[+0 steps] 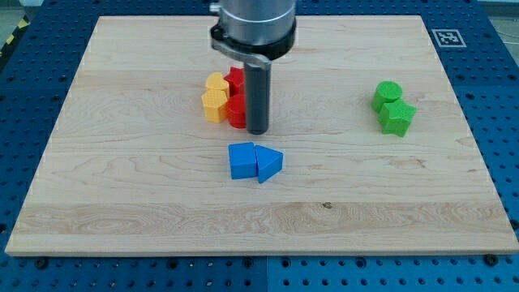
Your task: Move the blue triangle to the left side of the green circle
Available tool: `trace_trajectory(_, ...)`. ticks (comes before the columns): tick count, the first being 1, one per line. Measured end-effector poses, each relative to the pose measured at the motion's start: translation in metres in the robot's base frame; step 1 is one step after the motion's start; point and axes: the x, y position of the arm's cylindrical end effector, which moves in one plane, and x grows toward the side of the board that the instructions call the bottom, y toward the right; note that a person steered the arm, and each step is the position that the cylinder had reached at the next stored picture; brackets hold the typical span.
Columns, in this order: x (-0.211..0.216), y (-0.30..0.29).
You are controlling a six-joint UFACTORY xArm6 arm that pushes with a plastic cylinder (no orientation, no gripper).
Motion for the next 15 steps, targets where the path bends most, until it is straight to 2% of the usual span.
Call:
trace_trajectory(3,0.043,-0.045)
trace_trajectory(5,0.066,-0.047)
trace_trajectory(12,0.071,0.038)
trace_trajectory(15,0.071,0.048)
